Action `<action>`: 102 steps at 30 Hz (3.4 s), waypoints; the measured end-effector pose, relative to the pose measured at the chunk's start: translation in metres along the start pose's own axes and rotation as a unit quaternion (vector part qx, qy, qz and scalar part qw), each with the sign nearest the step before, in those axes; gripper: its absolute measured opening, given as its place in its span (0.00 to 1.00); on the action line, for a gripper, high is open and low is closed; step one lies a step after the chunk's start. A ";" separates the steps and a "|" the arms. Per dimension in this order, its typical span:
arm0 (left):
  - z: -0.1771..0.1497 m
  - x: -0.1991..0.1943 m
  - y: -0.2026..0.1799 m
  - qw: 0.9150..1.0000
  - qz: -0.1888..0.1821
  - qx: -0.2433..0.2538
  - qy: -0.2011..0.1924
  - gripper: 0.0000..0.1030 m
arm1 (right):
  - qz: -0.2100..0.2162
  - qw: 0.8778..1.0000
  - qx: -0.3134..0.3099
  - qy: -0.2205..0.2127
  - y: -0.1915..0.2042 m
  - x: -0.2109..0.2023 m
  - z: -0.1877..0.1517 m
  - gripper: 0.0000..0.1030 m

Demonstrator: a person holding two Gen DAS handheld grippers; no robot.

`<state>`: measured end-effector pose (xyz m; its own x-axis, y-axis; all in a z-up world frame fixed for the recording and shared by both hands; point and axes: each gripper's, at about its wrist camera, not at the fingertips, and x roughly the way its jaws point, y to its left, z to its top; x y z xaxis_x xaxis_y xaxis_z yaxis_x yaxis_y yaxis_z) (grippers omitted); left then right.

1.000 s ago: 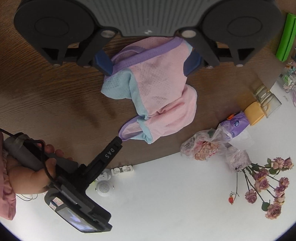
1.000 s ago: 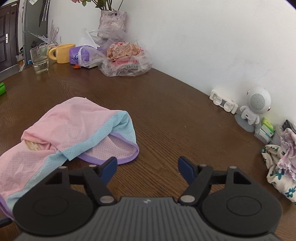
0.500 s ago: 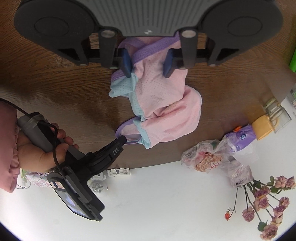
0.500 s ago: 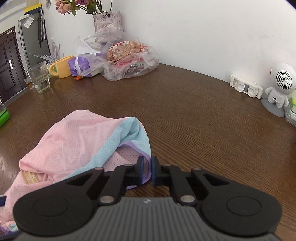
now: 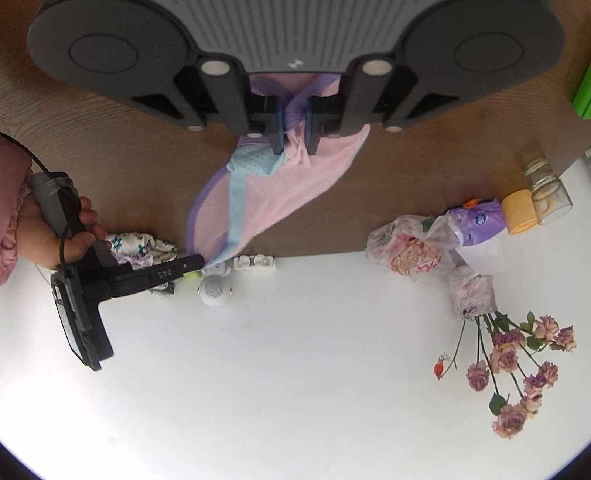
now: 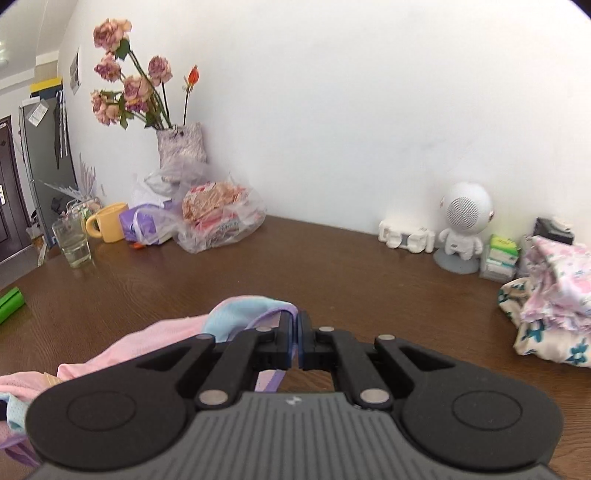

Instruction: Fold clothes

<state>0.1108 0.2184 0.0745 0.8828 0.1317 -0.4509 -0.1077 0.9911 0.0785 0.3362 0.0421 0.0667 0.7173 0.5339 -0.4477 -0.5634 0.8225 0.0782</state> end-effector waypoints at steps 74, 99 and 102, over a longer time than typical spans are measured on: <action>0.060 0.145 -0.231 0.955 -0.162 0.237 0.076 0.02 | -0.045 0.987 -0.065 0.143 -0.157 -0.170 -0.086 0.01; 0.008 0.062 -0.087 0.982 -0.127 0.074 0.122 0.76 | 0.125 0.976 -0.098 0.146 0.017 -0.199 -0.120 0.47; 0.010 0.073 -0.097 0.980 -0.136 0.072 0.127 0.62 | 0.139 0.972 -0.108 0.158 0.045 -0.187 -0.124 0.47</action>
<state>0.1905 0.1318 0.0433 0.7248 -0.1185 -0.6787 0.1986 0.9792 0.0411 0.1261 -0.0450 0.0430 0.3831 0.6142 -0.6900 -0.8146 0.5767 0.0611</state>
